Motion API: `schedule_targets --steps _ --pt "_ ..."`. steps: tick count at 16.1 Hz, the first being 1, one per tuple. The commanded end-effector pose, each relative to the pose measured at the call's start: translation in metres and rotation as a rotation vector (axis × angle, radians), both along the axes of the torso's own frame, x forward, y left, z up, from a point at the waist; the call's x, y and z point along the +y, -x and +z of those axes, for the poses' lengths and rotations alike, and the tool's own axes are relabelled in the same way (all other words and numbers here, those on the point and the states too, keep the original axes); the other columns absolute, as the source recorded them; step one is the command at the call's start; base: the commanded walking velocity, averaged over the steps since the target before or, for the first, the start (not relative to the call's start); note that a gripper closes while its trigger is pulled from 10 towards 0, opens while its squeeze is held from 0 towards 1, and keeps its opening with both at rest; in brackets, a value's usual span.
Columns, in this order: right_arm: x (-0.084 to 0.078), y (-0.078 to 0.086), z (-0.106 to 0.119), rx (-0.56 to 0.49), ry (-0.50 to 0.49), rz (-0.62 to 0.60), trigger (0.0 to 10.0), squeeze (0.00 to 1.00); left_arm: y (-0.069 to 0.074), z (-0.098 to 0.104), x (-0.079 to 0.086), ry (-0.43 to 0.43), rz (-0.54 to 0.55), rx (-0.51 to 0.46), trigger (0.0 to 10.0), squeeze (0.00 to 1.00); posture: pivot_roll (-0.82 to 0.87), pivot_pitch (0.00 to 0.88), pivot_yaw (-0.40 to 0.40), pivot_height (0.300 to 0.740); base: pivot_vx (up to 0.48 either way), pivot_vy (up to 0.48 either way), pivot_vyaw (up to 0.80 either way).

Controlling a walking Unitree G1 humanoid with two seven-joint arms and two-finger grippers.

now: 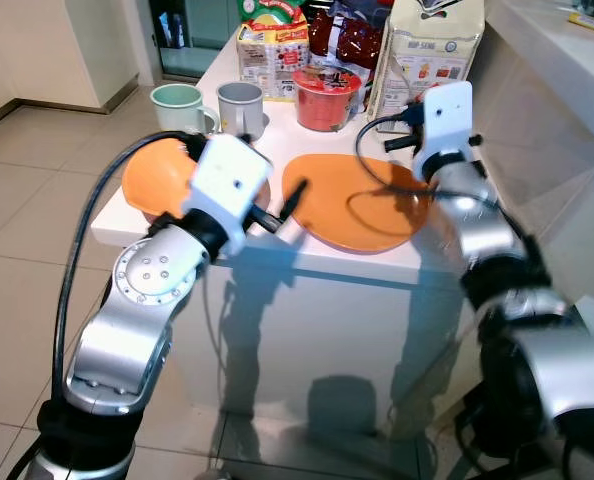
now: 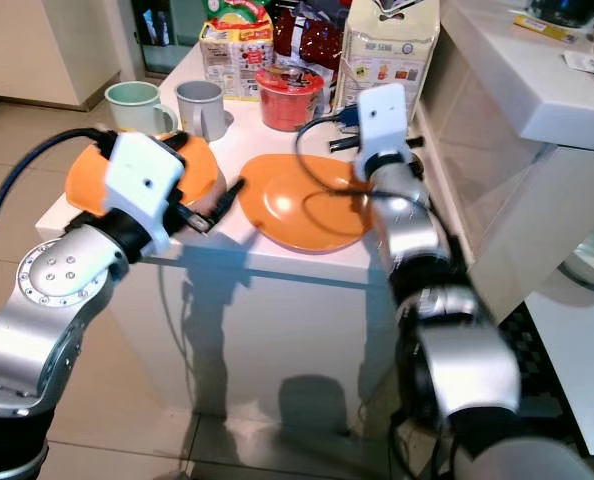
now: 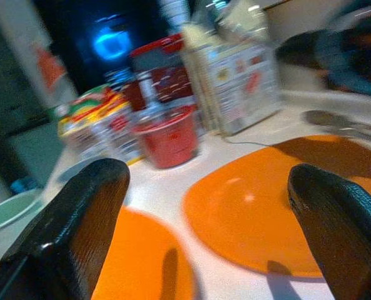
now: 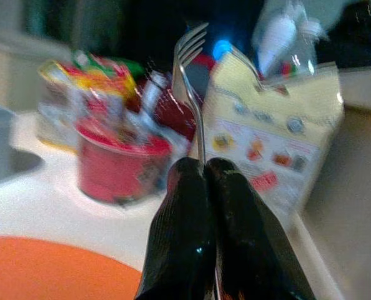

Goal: Setting the table

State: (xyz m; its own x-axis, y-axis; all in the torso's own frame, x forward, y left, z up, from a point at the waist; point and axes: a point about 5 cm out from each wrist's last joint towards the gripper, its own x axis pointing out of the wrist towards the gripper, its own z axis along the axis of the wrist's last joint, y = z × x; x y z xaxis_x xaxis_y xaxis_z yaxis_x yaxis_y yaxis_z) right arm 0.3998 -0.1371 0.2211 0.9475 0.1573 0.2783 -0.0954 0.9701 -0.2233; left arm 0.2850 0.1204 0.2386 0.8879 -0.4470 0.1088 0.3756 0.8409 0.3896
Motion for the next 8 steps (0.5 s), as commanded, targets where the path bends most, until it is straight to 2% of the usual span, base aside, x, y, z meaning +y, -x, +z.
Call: schedule_targets --steps 1,2,3,4,5,7,8 --pt "0.005 0.008 0.014 -0.098 -0.043 0.053 0.0 0.0 -0.004 0.001 0.006 0.016 0.06 -0.02 10.0 0.0 0.07 0.0 -0.028 0.74 0.0 0.0 0.0" --pt "0.009 0.028 0.026 -0.174 -0.187 0.154 0.0 0.0 -0.008 0.001 0.012 0.06 0.123 -0.023 10.0 0.0 0.04 0.0 -0.02 0.74 0.0 0.0 0.0" --pt "0.009 0.037 0.03 -0.182 -0.287 0.209 0.0 0.0 -0.009 0.0 0.012 0.074 0.134 -0.022 10.0 0.0 0.04 0.0 -0.015 0.74 0.0 0.0 0.0" --pt "0.007 0.045 0.03 -0.153 -0.466 0.27 0.0 0.0 -0.009 -0.002 0.009 0.078 0.131 -0.022 10.0 0.0 0.03 0.0 -0.015 0.74 0.0 0.0 0.0" --pt "0.004 0.048 0.025 -0.099 -0.598 0.329 0.0 0.0 -0.009 -0.002 0.008 0.091 0.136 -0.023 10.0 0.0 0.03 0.0 -0.017 0.74 0.0 0.0 0.0" --pt "0.005 0.056 0.017 -0.021 -0.736 0.456 0.0 0.0 -0.01 -0.002 0.008 0.103 0.152 -0.031 10.0 0.0 0.04 0.0 -0.027 0.74 0.0 0.0 0.0" --pt "0.005 0.061 0.015 0.0 -0.766 0.501 0.0 0.0 -0.011 -0.002 0.009 0.105 0.157 -0.034 10.0 0.0 0.05 0.0 -0.032 0.74 0.0 0.0 0.0"
